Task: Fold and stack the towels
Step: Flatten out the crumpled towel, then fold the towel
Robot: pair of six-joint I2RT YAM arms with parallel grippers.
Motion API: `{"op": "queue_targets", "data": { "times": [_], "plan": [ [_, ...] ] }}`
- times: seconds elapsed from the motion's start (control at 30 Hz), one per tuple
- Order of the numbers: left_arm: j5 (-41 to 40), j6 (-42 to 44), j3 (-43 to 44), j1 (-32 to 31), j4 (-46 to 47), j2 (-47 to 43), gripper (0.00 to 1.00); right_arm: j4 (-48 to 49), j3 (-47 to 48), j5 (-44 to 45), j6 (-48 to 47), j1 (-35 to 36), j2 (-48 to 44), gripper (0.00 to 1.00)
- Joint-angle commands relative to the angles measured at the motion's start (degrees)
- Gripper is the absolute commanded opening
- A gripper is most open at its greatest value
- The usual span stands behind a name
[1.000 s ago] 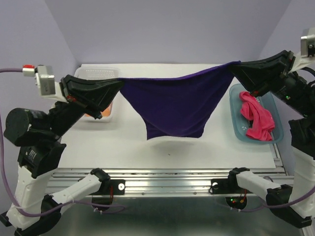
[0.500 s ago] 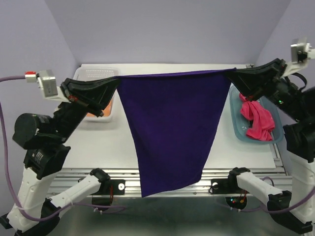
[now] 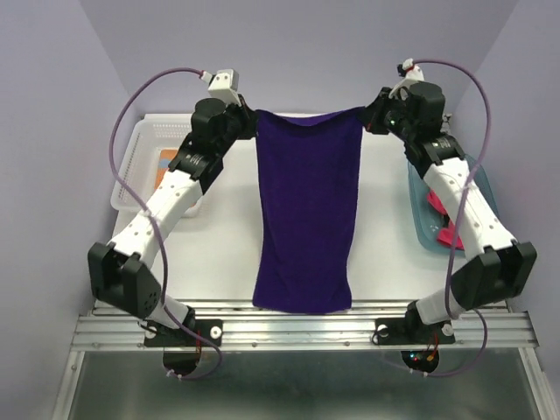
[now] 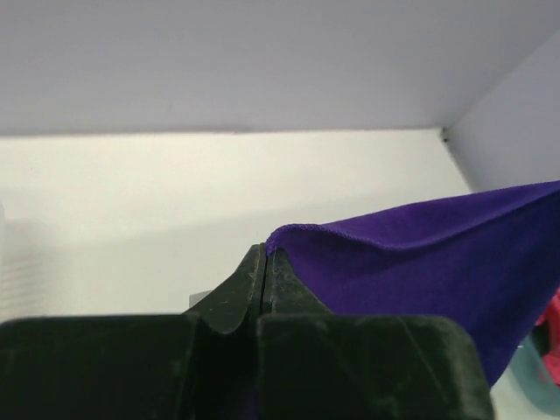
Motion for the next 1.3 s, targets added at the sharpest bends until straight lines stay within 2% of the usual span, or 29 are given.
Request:
{"op": "queue_targets", "data": {
  "times": [0.0, 0.1, 0.23, 0.37, 0.5, 0.63, 0.73, 1.07, 1.27],
  "plan": [
    [3.6, 1.1, 6.5, 5.3, 7.4, 7.2, 0.0, 9.5, 3.8, 4.9, -2.9, -0.5, 7.3, 0.01],
    [7.7, 1.1, 13.3, 7.8, 7.8, 16.6, 0.0, 10.7, 8.2, 4.9, -4.9, -1.1, 15.9, 0.01],
    [8.4, 2.8, 23.7, 9.2, 5.7, 29.9, 0.0, 11.8, 14.6, 5.2, -7.5, -2.1, 25.1, 0.01],
    [10.2, 4.1, 33.2, 9.5, 2.3, 37.8, 0.0, 12.0, 19.6, 3.6, -10.3, -3.0, 32.2, 0.01],
    [10.2, 4.7, 34.8, 9.9, 1.9, 40.7, 0.0, 13.0, 20.6, 1.8, -12.8, -3.0, 35.4, 0.01],
    [9.4, 4.9, 32.7, 10.5, 2.2, 39.3, 0.0, 13.6, 19.1, 2.9, -14.2, -3.0, 35.2, 0.01],
    [9.4, 4.5, 27.7, 10.5, 4.1, 35.9, 0.0, 14.4, 16.0, 0.3, -14.4, -3.0, 33.4, 0.01],
    [8.3, 0.4, 1.8, 10.5, 12.8, 18.3, 0.0, 18.0, 2.0, -6.2, -12.5, -3.0, 24.1, 0.01],
    [10.0, -2.2, -6.3, 10.4, 15.2, 11.5, 0.0, 17.2, -2.6, -7.6, -12.2, -3.0, 20.5, 0.01]
  ]
}}
